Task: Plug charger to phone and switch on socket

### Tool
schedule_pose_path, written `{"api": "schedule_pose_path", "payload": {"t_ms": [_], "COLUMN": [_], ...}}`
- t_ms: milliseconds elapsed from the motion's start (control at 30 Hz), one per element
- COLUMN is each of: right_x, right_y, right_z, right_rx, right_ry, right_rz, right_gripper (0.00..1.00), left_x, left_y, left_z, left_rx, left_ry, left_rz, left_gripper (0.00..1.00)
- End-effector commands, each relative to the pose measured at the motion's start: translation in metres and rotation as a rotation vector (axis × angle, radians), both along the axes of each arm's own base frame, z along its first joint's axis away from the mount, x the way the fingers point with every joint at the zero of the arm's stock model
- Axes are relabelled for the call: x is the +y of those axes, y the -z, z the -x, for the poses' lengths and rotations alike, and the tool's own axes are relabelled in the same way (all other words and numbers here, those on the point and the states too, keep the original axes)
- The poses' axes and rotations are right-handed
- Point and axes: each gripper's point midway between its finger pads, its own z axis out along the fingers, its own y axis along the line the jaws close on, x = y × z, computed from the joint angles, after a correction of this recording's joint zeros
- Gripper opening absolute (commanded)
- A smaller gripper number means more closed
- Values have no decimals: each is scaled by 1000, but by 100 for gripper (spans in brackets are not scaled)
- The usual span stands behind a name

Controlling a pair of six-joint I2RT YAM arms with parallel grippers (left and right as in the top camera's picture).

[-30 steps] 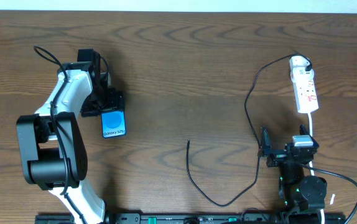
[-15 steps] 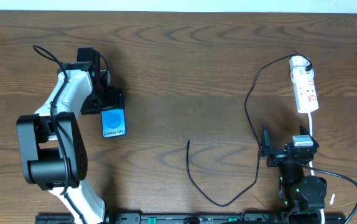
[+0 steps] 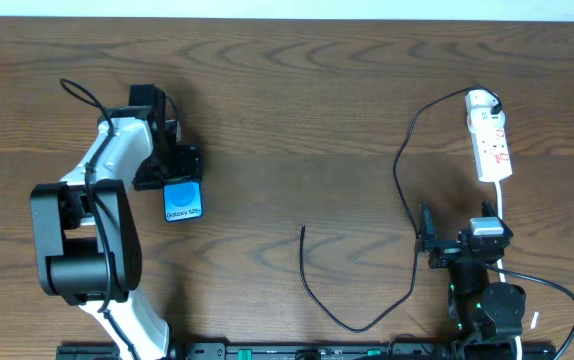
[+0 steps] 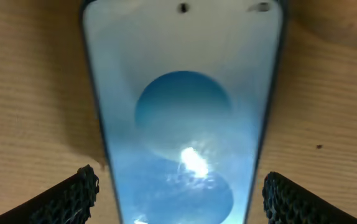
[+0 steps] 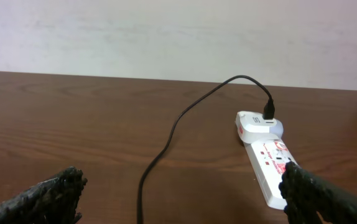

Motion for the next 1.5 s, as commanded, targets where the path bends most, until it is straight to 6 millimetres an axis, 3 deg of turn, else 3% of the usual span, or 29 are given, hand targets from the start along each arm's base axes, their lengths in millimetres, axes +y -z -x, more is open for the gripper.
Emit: {"api": "schedule_pose_path", "payload": {"t_ms": [0,133,633,1467], "right_x": [1,1,1,1], "right_y": [0,1,0,1], "right_z": [0,0,0,0], "right_rx": [-1,0,-1,0], "right_ry": [-8,-8,-8,-8], "right_rz": [4,4,4,4], "right_gripper": [99,99,99,99], "left_x": [-10,-7,7,2], "left_y": [2,2,2,2], "left_z": [-1,-4,-9,-7], "left_rx": [-3,-18,-33,-26], "left_ry": [50,76,-6,-4], "left_rz": [-34,-117,-104,-75], "left_gripper": [87,87,87,87]}}
